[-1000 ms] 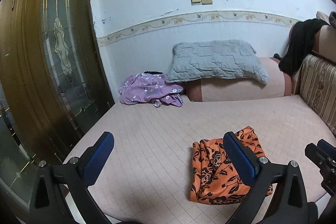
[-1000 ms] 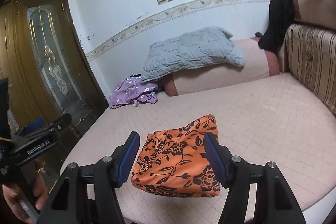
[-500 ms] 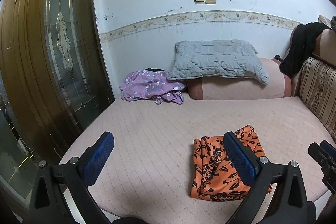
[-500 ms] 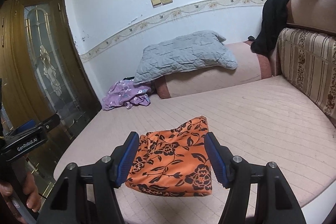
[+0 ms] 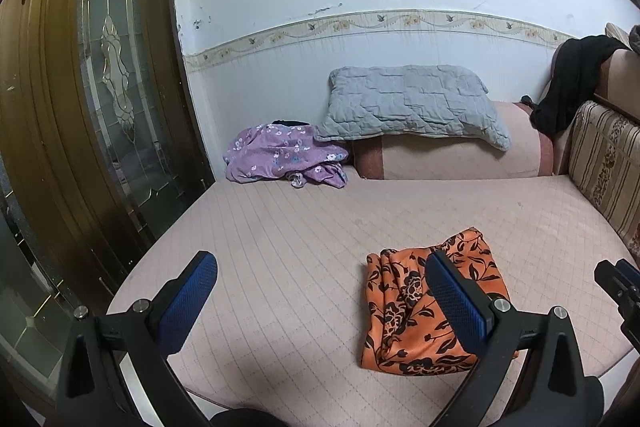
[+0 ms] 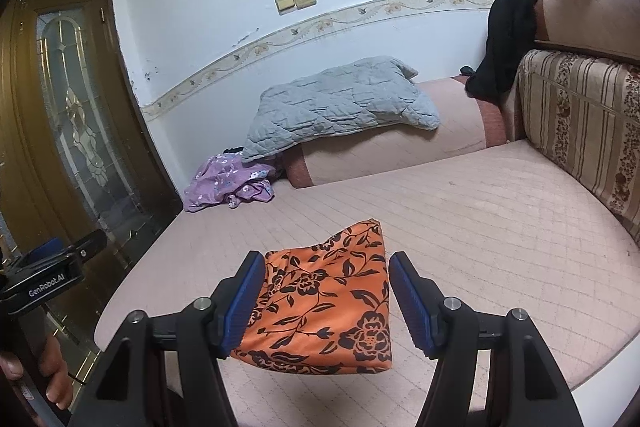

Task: Fold small clothes

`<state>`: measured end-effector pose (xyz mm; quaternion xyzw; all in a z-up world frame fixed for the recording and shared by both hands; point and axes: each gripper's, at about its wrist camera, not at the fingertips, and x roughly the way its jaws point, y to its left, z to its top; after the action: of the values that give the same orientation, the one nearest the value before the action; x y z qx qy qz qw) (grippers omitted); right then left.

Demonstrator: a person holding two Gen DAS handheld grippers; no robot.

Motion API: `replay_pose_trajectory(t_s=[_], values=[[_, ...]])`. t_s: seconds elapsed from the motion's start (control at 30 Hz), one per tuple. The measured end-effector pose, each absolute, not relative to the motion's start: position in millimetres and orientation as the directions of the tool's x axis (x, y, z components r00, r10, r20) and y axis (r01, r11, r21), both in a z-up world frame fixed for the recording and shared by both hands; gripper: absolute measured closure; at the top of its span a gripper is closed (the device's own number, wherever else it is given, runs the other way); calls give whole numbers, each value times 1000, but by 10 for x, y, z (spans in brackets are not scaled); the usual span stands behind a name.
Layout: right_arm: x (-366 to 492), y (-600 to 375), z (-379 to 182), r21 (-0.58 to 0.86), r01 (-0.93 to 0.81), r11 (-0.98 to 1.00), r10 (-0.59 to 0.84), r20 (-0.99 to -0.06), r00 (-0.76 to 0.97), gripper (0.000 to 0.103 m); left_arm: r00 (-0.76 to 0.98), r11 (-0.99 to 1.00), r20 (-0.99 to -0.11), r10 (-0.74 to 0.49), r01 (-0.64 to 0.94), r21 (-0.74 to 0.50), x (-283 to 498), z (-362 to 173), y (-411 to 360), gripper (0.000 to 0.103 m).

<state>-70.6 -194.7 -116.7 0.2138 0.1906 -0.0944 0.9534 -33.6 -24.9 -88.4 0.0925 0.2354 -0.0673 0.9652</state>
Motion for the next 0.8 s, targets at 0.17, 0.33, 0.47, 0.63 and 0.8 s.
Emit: replay_pose_trajectory(t_s=[0.17,0.33,0.47,0.63,0.8], values=[[-712,-1971,-1170,372,273,887,-109,-406,907,35,877,976,-473,-85,169,138,-315,-890,-207,0],[-713,-1978,-1141,367,277,888,-116,-402,908,35,877,977,-473,-86,168,134,-304,-884,-178,0],[-720,-1968,-1110,363,277,890,-121,-397,910,35,878,977,-470,-90,170,131,-305,-870,-171,0],[-729,-1955,-1073,356,279,892,-129,-392,911,35,879,977,-469,-92,170,127,-308,-859,-155,0],[-724,-1922,-1051,350,275,895,-128,-389,912,35,878,978,-469,-93,170,123,-314,-850,-134,0]])
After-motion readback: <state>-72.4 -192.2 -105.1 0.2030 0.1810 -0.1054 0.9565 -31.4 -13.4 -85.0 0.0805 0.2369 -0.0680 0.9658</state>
